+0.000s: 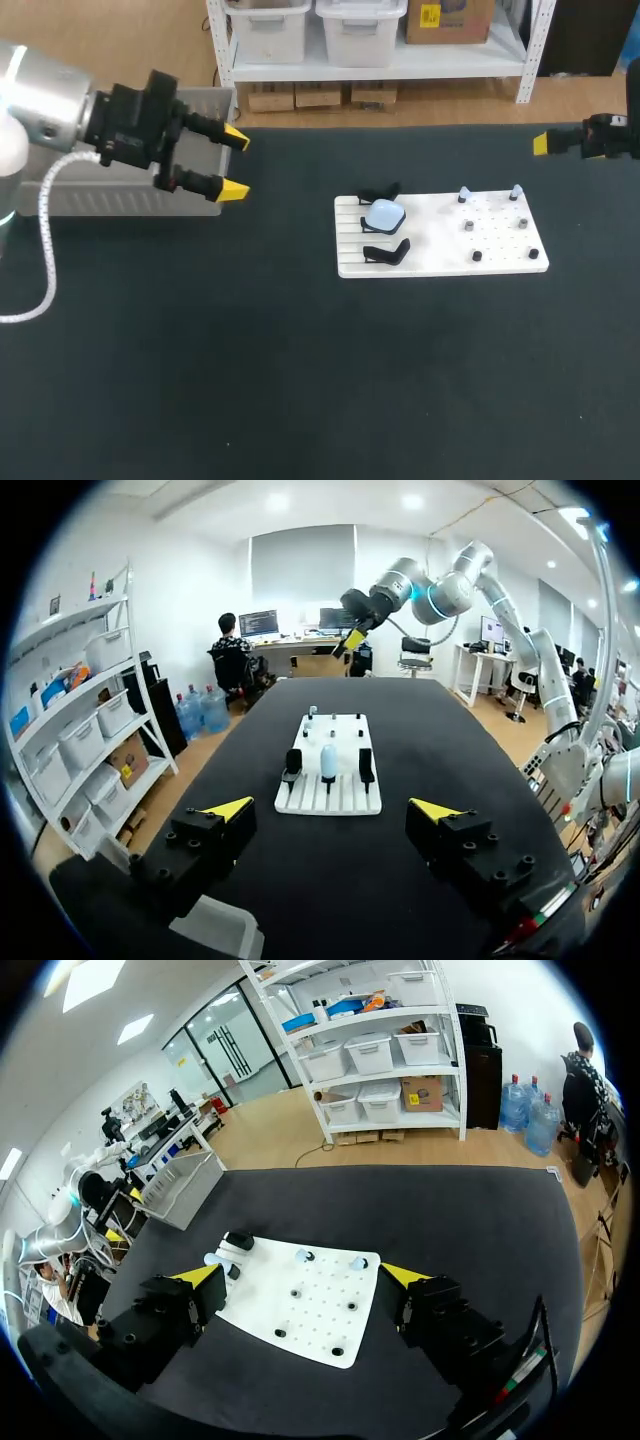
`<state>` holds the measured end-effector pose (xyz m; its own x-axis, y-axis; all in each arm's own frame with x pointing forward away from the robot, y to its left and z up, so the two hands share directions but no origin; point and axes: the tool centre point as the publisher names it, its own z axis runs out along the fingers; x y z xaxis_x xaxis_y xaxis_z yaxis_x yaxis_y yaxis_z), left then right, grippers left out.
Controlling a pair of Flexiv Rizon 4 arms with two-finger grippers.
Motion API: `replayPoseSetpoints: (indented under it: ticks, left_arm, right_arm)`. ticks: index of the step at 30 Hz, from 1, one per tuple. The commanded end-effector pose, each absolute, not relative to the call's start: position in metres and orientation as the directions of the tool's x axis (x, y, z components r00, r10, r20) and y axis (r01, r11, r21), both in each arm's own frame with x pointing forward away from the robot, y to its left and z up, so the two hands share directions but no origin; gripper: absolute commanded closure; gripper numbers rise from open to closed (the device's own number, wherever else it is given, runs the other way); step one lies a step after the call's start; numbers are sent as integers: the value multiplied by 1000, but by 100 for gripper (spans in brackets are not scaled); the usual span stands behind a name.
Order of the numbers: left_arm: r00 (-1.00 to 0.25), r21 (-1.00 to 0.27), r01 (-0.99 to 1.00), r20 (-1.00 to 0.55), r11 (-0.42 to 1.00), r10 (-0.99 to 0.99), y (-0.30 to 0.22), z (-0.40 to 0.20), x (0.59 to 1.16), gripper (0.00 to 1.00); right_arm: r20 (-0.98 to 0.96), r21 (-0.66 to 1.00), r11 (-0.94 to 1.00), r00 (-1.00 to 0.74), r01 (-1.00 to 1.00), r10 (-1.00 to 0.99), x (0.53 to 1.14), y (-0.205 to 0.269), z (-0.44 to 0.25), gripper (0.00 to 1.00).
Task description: Pick up each earbud case from the left stands, insert the matching earbuds, close the lid, and place the case in the box.
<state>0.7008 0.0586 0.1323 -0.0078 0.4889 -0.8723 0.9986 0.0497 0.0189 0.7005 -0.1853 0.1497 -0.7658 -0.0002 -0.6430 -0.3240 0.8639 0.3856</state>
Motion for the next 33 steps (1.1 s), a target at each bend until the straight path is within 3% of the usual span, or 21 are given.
replayPoseSetpoints:
  ticks: [1,9,33]
  left_arm:
    - [1,-17,999,-870,-31,493,44,123,726,0]
    - [-17,-76,991,-881,-107,472,23,106,731,0]
    - [-42,-94,991,-888,-91,457,11,99,729,0]
  right_arm:
    - [-643,385,864,-766,-324,0,700,-186,150,0]
    - [-643,385,864,-766,-324,0,700,-186,150,0]
    - [-643,385,864,-766,-324,0,700,-186,150,0]
